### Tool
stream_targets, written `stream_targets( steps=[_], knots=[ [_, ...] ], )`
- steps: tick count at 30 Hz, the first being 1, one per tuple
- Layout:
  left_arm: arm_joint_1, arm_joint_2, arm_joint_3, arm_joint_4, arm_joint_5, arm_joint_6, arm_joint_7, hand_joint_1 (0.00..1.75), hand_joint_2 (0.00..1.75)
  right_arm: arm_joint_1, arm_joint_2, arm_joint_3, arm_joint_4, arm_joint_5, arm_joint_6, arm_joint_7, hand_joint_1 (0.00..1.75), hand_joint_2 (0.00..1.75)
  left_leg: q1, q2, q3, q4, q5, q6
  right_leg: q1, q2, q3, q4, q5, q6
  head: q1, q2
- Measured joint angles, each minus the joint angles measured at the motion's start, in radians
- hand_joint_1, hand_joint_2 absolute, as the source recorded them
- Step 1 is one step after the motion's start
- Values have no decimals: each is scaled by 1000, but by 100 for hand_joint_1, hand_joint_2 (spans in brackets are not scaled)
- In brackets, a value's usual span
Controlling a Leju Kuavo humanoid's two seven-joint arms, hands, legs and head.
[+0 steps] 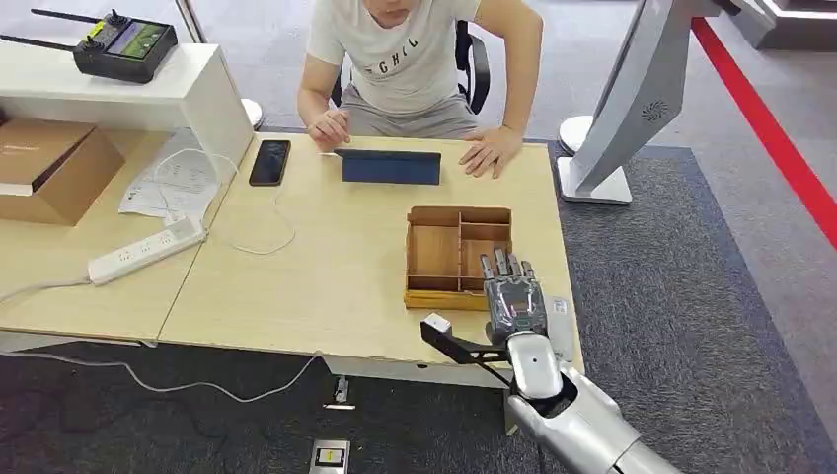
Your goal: Pass the card to the sensor for recognition and then transmit it.
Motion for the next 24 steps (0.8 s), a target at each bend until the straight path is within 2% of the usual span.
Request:
stream_targets(
  steps=[1, 2, 19, 24],
  knots=[
    [0, 0, 0, 0, 0, 0, -1, 0, 0, 0, 0, 0, 0, 0, 1, 0, 7, 175, 0, 0, 0, 0, 0, 0, 0, 0, 0, 0, 0, 0, 0, 0],
    [0, 0, 0, 0, 0, 0, -2, 0, 0, 0, 0, 0, 0, 0, 4, -1, 173, 175, 0, 0, 0, 0, 0, 0, 0, 0, 0, 0, 0, 0, 0, 0],
    [0, 0, 0, 0, -11, -11, -8, 0, 0, 0, 0, 2, -8, -24, 11, -25, 169, 175, 0, 0, 0, 0, 0, 0, 0, 0, 0, 0, 0, 0, 0, 0],
    [0, 0, 0, 0, -13, -18, -8, 0, 0, 0, 0, 3, -8, -29, 3, -27, 175, 175, 0, 0, 0, 0, 0, 0, 0, 0, 0, 0, 0, 0, 0, 0]
  ],
)
